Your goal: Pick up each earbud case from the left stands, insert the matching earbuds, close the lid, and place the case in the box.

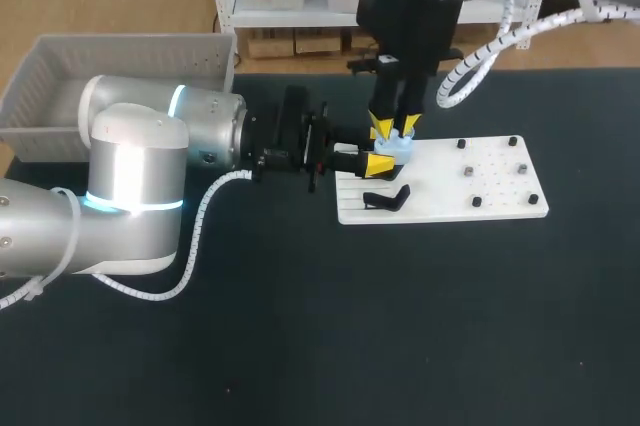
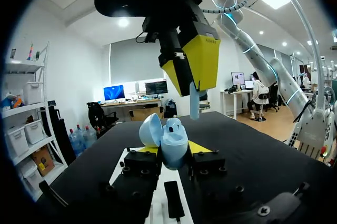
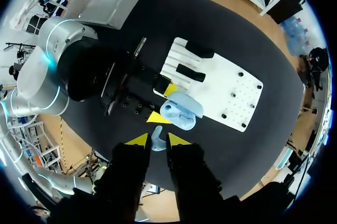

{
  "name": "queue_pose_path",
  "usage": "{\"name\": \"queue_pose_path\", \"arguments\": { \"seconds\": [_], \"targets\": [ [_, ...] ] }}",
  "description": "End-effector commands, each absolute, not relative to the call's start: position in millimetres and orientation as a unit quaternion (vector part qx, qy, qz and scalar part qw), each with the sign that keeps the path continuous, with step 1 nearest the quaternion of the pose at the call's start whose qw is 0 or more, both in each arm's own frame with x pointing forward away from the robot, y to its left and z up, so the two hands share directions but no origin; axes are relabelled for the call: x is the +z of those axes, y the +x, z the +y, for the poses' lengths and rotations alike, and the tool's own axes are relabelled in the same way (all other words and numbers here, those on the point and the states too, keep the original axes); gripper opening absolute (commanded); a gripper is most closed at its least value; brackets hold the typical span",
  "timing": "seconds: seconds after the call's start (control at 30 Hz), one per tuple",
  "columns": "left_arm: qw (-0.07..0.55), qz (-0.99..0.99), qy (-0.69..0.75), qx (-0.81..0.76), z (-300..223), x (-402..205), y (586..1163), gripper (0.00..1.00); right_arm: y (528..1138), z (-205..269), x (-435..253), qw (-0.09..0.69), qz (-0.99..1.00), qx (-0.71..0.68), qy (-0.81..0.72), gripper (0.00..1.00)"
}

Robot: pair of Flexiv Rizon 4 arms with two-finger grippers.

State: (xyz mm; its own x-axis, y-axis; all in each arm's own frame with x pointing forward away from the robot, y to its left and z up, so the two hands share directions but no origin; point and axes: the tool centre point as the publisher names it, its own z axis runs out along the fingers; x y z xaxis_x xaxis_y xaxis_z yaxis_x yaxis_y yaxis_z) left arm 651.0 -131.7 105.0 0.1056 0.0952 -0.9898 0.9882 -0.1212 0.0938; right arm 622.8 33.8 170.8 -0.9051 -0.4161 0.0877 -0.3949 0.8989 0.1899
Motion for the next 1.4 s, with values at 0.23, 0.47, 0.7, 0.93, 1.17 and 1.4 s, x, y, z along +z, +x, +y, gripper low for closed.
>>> {"name": "queue_pose_path", "arguments": {
  "seconds": [0.23,0.47,0.7,0.93,1.17,1.4],
  "targets": [
    [0.470,0.469,0.577,-0.476,-131.7,104.2,650.5,0.00,614.6,36.3,169.8,0.007,-0.975,-0.062,0.212,0.00],
    [0.470,0.469,0.577,-0.476,-131.7,104.2,650.5,0.00,611.5,37.2,171.8,-0.033,-0.977,-0.063,0.203,0.00],
    [0.470,0.469,0.577,-0.476,-131.7,104.2,650.5,0.00,614.3,37.3,169.1,-0.036,-0.977,-0.064,0.200,0.00],
    [0.470,0.469,0.577,-0.476,-131.7,104.2,650.5,0.00,617.1,36.8,164.3,-0.037,-0.978,-0.066,0.196,0.00],
    [0.470,0.469,0.577,-0.476,-131.7,104.2,650.5,0.00,622.1,35.4,159.0,-0.037,-0.979,-0.063,0.188,0.00],
    [0.470,0.469,0.577,-0.476,-131.7,104.2,650.5,0.00,626.0,35.3,156.0,-0.036,-0.980,-0.061,0.185,0.00]
  ]
}}
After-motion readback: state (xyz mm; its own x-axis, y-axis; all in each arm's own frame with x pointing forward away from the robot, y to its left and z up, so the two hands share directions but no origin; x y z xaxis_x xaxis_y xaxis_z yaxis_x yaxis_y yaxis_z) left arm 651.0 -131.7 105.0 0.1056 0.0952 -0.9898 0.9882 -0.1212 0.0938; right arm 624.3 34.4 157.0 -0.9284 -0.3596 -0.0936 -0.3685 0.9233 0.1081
